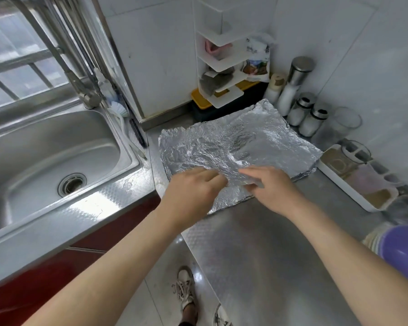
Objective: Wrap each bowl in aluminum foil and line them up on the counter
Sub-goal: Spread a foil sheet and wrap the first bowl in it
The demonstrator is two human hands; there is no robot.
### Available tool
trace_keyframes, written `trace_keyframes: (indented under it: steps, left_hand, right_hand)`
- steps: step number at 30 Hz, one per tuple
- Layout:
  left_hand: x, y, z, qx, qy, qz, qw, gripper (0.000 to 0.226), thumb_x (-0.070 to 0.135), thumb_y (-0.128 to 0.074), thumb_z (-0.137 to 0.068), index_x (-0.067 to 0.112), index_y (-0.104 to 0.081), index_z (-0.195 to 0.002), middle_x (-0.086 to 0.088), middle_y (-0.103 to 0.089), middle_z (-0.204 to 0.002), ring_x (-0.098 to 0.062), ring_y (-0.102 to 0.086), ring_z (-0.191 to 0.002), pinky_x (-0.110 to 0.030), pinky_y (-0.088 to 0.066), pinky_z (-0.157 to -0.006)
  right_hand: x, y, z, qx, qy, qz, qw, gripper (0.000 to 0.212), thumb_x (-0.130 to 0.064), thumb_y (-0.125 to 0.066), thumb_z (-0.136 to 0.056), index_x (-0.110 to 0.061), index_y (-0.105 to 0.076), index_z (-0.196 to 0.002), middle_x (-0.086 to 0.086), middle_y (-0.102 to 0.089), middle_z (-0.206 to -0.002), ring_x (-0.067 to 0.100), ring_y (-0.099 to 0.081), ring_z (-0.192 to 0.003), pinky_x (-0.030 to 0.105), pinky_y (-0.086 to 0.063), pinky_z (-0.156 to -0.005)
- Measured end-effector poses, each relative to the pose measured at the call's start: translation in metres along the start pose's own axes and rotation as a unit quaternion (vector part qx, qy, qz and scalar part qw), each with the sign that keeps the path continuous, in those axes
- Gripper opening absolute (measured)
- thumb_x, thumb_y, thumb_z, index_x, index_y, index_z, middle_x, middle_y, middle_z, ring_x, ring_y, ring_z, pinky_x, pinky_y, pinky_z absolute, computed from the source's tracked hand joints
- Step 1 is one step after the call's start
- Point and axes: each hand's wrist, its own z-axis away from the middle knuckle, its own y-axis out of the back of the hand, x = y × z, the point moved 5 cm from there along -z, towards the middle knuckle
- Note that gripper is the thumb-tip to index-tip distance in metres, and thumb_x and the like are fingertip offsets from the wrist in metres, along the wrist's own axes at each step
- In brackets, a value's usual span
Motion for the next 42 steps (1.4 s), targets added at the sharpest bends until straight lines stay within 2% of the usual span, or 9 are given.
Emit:
trace_keyframes:
  steps: [3,7,10,14,21,25,31,38,42]
  left_hand:
    - [0.019,0.008,-0.007,-0.005,-0.002,0.027,1.0,0.024,0.004,-0.072,-0.076,0.014,-0.069,-0.097,-0.001,-0.068,-0.076,-0.026,-0.065,-0.067,-0.032,-0.052,-0.051]
    - [-0.023,0.007,0.006,-0.103,0.165,0.117,0.974,0.103,0.018,-0.085,-0.071,0.036,-0.023,-0.151,0.002,-0.039,-0.152,-0.019,-0.034,-0.14,-0.046,-0.031,-0.114]
    - [-0.088,0.013,0.029,-0.012,0.403,0.357,0.843,0.116,-0.005,-0.082,-0.068,0.039,-0.015,-0.151,0.003,-0.023,-0.159,-0.013,-0.023,-0.145,-0.041,-0.028,-0.114]
    - [-0.112,-0.016,0.03,-0.053,0.479,0.525,0.702,0.098,-0.016,-0.076,-0.066,0.021,-0.036,-0.147,-0.006,-0.04,-0.152,-0.017,-0.037,-0.138,-0.043,-0.035,-0.111]
    - [-0.094,0.009,-0.023,0.013,0.399,0.531,0.747,0.015,0.003,-0.075,-0.068,0.009,-0.076,-0.082,0.003,-0.075,-0.082,-0.013,-0.069,-0.085,-0.03,-0.054,-0.087]
    - [-0.078,0.061,-0.022,0.105,0.313,0.467,0.821,0.022,-0.008,-0.076,-0.07,0.012,-0.075,-0.08,0.015,-0.072,-0.069,0.002,-0.066,-0.065,-0.011,-0.049,-0.063]
    - [-0.068,0.013,0.073,-0.042,0.161,0.19,0.967,0.022,0.007,-0.081,-0.071,0.013,-0.079,-0.092,0.002,-0.073,-0.107,-0.019,-0.059,-0.118,-0.032,-0.051,-0.096]
    - [-0.059,-0.061,0.126,-0.198,0.084,-0.007,0.977,0.031,0.019,-0.063,-0.082,0.021,-0.074,-0.11,0.003,-0.068,-0.122,-0.027,-0.059,-0.122,-0.039,-0.048,-0.099]
    - [-0.059,-0.076,0.142,-0.237,0.099,-0.003,0.966,0.051,0.01,-0.075,-0.078,0.023,-0.065,-0.126,0.003,-0.064,-0.13,-0.024,-0.056,-0.126,-0.039,-0.041,-0.104]
  right_hand:
    - [-0.001,0.003,0.006,0.007,0.013,0.002,1.0,0.035,-0.006,-0.061,-0.089,-0.017,-0.066,-0.122,-0.002,-0.065,-0.125,0.016,-0.056,-0.119,0.028,-0.041,-0.103]
    - [0.012,0.021,0.025,0.065,-0.038,-0.123,0.989,0.014,-0.013,-0.067,-0.089,-0.01,-0.076,-0.098,-0.012,-0.07,-0.092,-0.001,-0.064,-0.089,0.011,-0.045,-0.079]
    - [0.026,0.037,0.043,0.088,-0.092,-0.249,0.96,0.023,-0.022,-0.07,-0.084,-0.006,-0.067,-0.068,-0.016,-0.059,-0.058,-0.003,-0.055,-0.059,0.019,-0.036,-0.059]
    - [0.03,0.064,0.053,0.121,-0.093,-0.402,0.903,0.01,-0.016,-0.076,-0.078,-0.013,-0.076,-0.087,0.007,-0.074,-0.101,0.025,-0.067,-0.103,0.034,-0.045,-0.092]
    - [0.038,0.1,0.041,0.146,-0.075,-0.534,0.829,0.06,-0.044,-0.094,-0.038,-0.008,-0.075,-0.083,0.005,-0.074,-0.096,0.021,-0.068,-0.096,0.03,-0.057,-0.079]
    - [0.032,0.112,0.049,0.171,-0.07,-0.423,0.887,0.027,-0.026,-0.09,-0.059,-0.02,-0.079,-0.082,-0.004,-0.075,-0.088,0.01,-0.069,-0.088,0.029,-0.051,-0.084]
    - [0.016,0.058,0.062,-0.011,0.064,-0.098,0.993,0.037,-0.002,-0.078,-0.072,-0.019,-0.074,-0.104,0.004,-0.069,-0.114,0.009,-0.049,-0.123,0.037,-0.04,-0.106]
    - [0.069,-0.026,0.049,-0.072,0.165,0.292,0.939,0.073,0.025,-0.08,-0.04,-0.015,-0.075,-0.101,0.004,-0.07,-0.114,0.028,-0.065,-0.108,0.042,-0.057,-0.068]
    - [0.079,-0.046,0.054,-0.133,0.146,0.303,0.932,0.074,0.021,-0.053,-0.079,-0.022,-0.049,-0.139,-0.005,-0.037,-0.151,0.018,-0.029,-0.143,0.038,-0.042,-0.099]
